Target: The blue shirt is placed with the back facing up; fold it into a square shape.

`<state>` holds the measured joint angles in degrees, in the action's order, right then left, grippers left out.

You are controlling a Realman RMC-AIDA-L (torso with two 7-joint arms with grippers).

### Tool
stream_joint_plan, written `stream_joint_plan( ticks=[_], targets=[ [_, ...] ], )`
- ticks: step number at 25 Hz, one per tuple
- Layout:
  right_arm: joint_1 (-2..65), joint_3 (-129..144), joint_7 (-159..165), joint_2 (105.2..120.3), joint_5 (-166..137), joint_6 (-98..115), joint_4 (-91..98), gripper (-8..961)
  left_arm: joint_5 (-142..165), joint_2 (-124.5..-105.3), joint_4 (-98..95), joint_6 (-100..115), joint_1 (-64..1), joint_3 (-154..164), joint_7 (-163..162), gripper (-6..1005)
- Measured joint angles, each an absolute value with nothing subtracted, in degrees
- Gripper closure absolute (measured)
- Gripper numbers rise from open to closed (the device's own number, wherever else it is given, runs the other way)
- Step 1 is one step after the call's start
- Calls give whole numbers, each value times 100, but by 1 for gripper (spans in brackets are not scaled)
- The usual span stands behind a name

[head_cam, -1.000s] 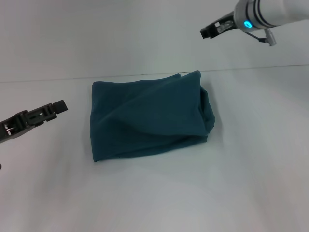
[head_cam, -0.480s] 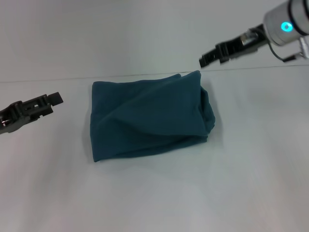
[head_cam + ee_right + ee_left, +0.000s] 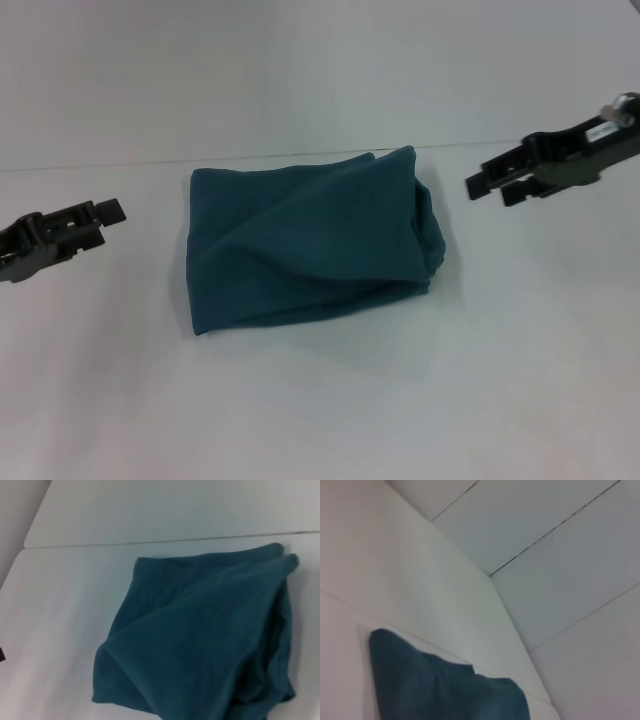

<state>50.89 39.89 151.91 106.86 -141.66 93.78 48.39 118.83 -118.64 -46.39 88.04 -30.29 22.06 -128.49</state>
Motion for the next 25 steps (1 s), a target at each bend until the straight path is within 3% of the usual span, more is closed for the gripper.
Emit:
stream_joint_plan(
  ticks=[3,8,21,25],
  targets=[
    [4952,3841,15203,10569,-14163,9559,4838,284,12055,-11853,-4640,8801,-3069,2256,-13017,292],
    [4787,3781,15174,10499,-14160,9667,4830,283,12160,-11873,-4596,8792,-3089,2347,-13115,292],
    [4547,3688,14801,10608,-13701,9753,4790,284,12270,-11943,-4587,8790,-3041,2629,-13322,293],
    [4525,3723,14744,10524,-13532,9727,4485,283,12271,-11934,-4599,8797,-3033,2586,-13393,293]
  ],
)
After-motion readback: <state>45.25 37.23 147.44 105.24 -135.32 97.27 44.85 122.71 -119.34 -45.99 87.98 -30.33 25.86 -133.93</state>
